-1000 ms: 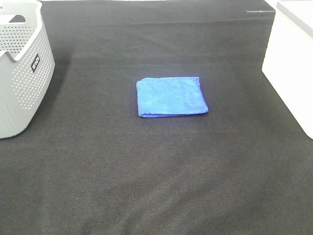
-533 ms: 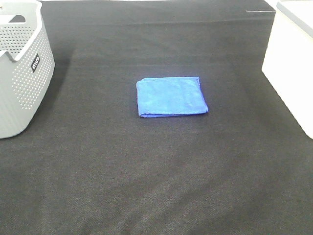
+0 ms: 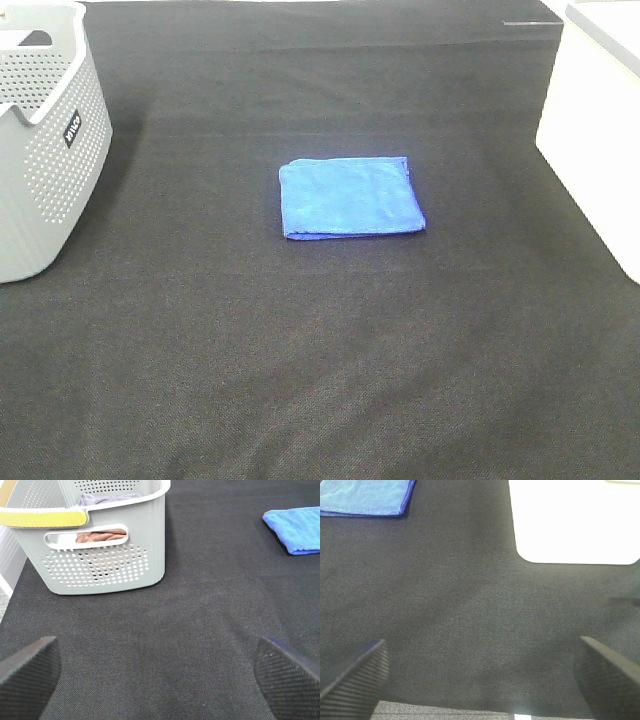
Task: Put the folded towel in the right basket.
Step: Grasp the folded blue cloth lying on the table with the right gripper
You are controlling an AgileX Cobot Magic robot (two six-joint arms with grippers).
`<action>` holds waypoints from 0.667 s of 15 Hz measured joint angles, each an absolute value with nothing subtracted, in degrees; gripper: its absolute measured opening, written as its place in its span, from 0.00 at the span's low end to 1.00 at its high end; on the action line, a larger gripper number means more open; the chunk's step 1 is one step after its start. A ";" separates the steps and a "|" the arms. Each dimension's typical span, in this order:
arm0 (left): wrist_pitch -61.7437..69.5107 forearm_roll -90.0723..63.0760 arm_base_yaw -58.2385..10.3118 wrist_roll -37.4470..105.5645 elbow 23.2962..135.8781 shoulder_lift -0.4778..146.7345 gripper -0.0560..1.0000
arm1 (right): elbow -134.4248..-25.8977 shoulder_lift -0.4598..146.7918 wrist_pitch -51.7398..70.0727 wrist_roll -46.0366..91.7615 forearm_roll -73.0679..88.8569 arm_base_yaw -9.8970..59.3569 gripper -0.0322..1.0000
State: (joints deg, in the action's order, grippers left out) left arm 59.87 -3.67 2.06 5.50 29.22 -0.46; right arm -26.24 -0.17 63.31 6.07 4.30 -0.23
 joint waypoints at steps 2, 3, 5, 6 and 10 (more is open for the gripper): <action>59.87 -3.67 2.06 5.50 29.22 -0.46 0.98 | -26.24 -0.17 63.31 6.13 4.30 -0.23 0.97; 59.87 -3.67 2.06 5.50 29.22 -0.46 0.98 | -26.24 -0.17 63.31 6.13 4.30 -0.23 0.97; 59.87 -3.67 2.06 5.50 29.22 -0.46 0.98 | -26.24 -0.17 63.31 6.13 4.30 -0.23 0.97; 59.87 -3.67 2.06 5.50 29.22 -0.46 0.98 | -26.24 -0.17 63.31 6.13 4.30 -0.23 0.97; 59.87 -3.67 2.06 5.50 29.22 -0.46 0.98 | -26.24 -0.17 63.31 6.13 4.30 -0.23 0.97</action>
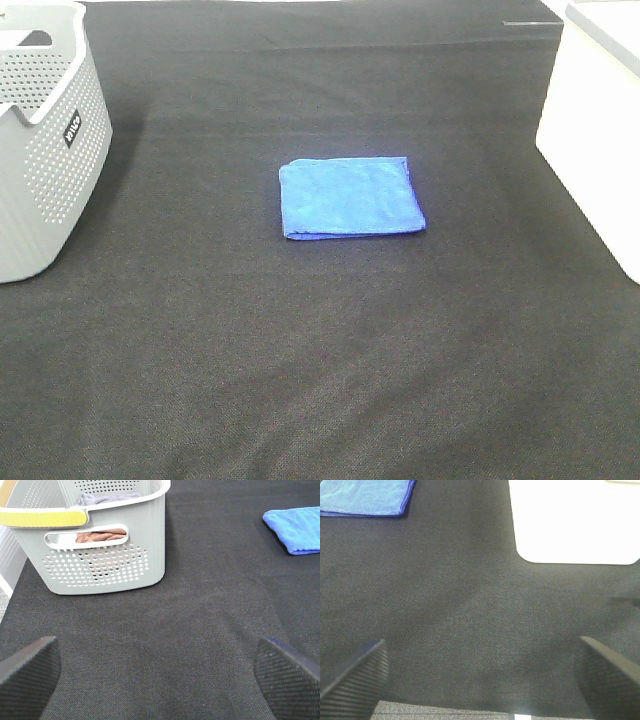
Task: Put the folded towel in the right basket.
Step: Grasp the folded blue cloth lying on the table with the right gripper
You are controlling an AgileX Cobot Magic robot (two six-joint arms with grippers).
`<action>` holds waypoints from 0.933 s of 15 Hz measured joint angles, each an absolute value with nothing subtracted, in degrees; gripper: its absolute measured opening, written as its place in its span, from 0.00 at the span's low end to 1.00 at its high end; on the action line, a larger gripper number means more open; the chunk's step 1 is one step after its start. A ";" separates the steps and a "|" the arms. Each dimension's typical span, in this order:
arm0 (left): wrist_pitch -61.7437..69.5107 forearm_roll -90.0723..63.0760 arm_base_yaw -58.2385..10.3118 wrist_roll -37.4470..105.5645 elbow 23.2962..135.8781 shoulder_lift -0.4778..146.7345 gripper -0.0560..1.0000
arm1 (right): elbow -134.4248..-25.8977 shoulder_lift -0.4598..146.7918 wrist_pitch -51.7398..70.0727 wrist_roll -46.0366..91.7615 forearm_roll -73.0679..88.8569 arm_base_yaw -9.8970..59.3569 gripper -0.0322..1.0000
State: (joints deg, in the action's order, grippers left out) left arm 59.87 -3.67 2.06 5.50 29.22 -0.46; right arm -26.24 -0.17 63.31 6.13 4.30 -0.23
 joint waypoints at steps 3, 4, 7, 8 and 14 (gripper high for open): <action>59.87 -3.67 2.06 5.50 29.22 -0.46 0.98 | -26.24 -0.17 63.31 6.13 4.30 -0.23 0.97; 59.87 -3.67 2.06 5.50 29.22 -0.46 0.98 | -26.24 -0.17 63.31 6.13 4.30 -0.23 0.97; 59.87 -3.67 2.06 5.50 29.22 -0.46 0.98 | -26.24 -0.17 63.31 6.13 4.30 -0.23 0.96; 59.87 -3.67 2.06 5.50 29.22 -0.46 0.98 | -26.24 -0.17 63.31 6.13 4.30 -0.23 0.97; 59.87 -3.67 2.06 5.50 29.22 -0.46 0.98 | -26.24 -0.17 63.31 6.13 4.30 -0.23 0.96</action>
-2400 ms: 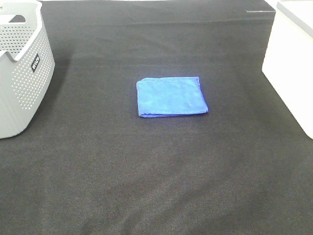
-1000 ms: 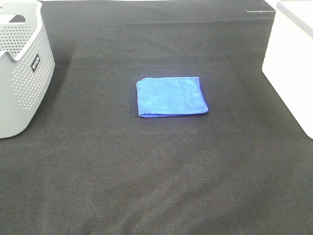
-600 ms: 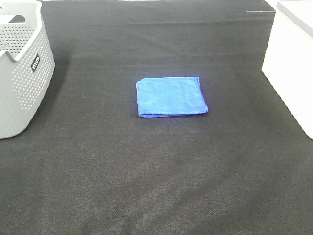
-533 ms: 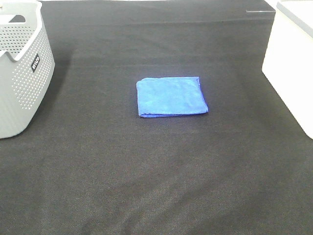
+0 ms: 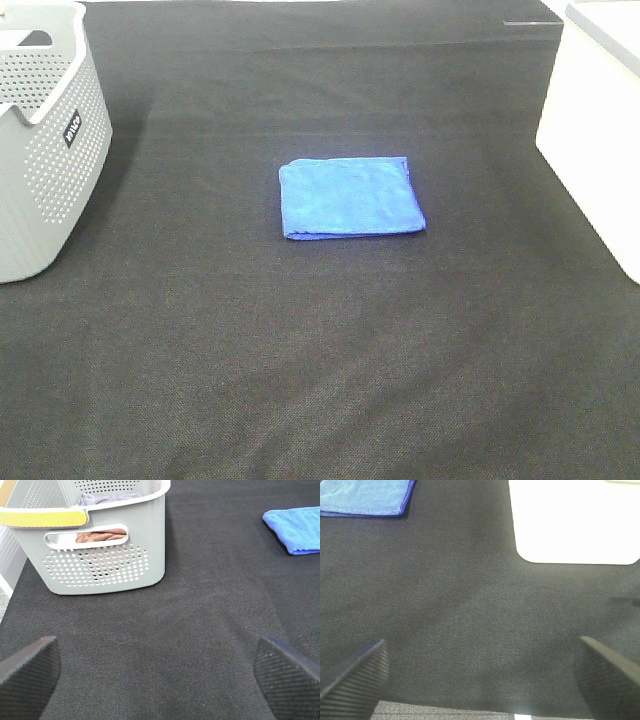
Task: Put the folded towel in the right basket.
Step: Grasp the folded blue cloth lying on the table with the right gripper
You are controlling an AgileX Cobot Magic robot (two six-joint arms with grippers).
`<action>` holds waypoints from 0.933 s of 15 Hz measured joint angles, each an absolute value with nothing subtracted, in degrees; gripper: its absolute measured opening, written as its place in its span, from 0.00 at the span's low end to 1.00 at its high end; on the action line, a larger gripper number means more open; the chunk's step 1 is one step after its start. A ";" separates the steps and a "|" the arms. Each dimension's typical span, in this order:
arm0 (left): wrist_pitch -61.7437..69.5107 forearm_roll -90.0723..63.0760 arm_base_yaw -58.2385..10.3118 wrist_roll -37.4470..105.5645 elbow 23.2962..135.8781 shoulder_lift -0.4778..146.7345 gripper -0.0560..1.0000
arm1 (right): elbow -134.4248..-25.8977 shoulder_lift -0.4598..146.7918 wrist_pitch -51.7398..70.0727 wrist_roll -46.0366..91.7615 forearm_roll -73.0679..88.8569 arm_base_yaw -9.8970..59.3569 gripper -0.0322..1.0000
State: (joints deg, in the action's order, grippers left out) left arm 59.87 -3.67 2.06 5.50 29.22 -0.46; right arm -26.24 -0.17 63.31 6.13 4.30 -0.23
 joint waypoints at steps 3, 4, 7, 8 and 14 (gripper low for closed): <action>59.87 -3.67 2.06 5.50 29.22 -0.46 0.98 | -26.24 -0.17 63.31 6.13 4.35 -0.23 0.96; 59.87 -3.67 2.06 5.50 29.22 -0.46 0.98 | -26.24 -0.17 63.31 6.13 4.35 -0.23 0.96; 59.87 -3.67 2.06 5.50 29.22 -0.46 0.98 | -26.24 -0.17 63.31 6.13 4.47 -0.23 0.96; 59.87 -3.67 2.06 5.50 29.22 -0.46 0.98 | -26.24 -0.17 63.31 6.13 4.47 -0.23 0.96; 59.87 -3.67 2.06 5.50 29.22 -0.46 0.98 | -26.81 0.17 63.48 6.07 4.35 -0.23 0.96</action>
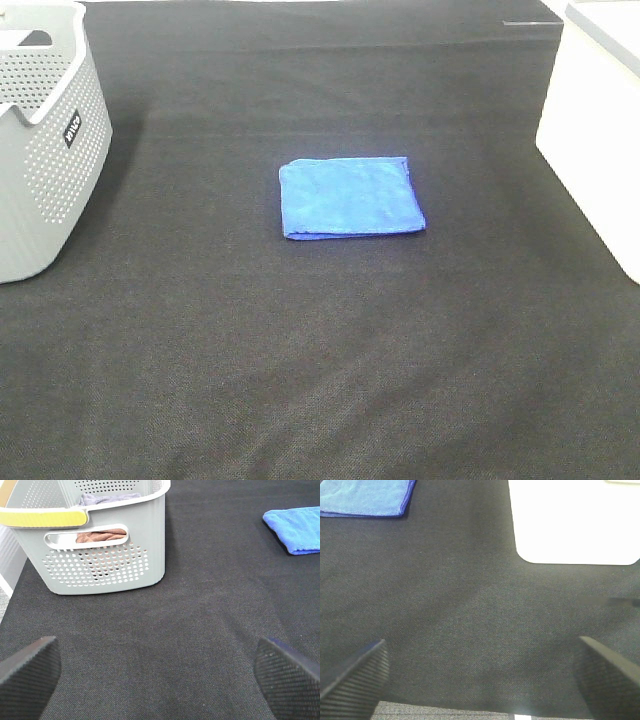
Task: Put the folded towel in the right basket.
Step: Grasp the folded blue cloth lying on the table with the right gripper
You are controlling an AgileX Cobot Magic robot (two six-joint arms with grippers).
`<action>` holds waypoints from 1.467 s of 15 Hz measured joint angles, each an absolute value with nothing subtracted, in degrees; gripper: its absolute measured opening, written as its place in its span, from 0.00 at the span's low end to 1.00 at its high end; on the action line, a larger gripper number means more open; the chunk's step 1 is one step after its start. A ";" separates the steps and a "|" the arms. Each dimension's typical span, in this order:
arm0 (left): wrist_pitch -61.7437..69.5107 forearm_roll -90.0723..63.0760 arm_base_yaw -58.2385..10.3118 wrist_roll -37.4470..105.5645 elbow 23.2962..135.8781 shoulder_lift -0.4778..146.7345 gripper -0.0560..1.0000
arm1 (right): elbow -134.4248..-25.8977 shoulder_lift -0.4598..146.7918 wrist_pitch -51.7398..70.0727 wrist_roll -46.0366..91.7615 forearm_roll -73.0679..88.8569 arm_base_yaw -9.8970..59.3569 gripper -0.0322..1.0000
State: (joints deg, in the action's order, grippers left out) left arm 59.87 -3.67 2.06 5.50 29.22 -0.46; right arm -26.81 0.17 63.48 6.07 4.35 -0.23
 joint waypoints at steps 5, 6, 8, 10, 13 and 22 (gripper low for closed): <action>59.87 -3.67 2.06 5.50 29.22 -0.46 0.98 | -44.18 24.92 69.90 4.98 9.22 -0.23 0.96; 59.87 -3.67 2.06 5.50 29.22 -0.46 0.98 | -49.45 31.68 70.02 4.87 10.89 -0.23 0.96; 59.87 -3.61 2.06 5.50 29.22 -0.46 0.98 | -62.05 46.81 70.07 4.58 14.84 -0.23 0.96; 59.87 -3.61 2.06 5.50 29.22 -0.46 0.98 | -68.93 55.18 70.02 4.58 17.19 -0.23 0.96; 59.87 -3.61 2.06 5.50 29.22 -0.46 0.98 | -73.91 63.31 69.96 4.64 18.85 -0.23 0.96; 59.87 -3.21 2.06 5.50 29.22 -0.46 0.98 | -98.15 97.69 69.79 2.64 23.89 1.89 0.96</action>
